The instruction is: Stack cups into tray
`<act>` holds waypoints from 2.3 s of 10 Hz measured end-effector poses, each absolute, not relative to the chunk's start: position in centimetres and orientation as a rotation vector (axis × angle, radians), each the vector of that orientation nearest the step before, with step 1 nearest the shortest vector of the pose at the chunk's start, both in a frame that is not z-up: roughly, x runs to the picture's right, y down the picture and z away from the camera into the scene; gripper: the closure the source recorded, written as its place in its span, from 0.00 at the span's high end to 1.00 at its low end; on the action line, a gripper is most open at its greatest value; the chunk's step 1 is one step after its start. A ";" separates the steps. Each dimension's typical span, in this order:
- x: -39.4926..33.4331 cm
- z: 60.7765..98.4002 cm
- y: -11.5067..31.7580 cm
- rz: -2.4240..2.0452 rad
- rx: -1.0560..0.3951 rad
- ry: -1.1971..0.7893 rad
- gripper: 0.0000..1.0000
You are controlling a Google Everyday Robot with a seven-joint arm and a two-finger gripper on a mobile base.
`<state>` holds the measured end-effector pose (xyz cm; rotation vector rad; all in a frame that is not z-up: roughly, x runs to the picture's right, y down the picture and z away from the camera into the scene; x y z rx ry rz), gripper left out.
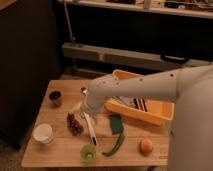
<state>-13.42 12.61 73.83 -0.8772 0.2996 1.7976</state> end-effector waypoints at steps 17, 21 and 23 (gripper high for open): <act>-24.1 87.1 1.7 1.676 -0.899 0.162 0.80; -25.9 88.4 2.7 1.667 -0.942 0.161 0.60; -27.0 88.8 3.5 1.654 -0.962 0.166 0.48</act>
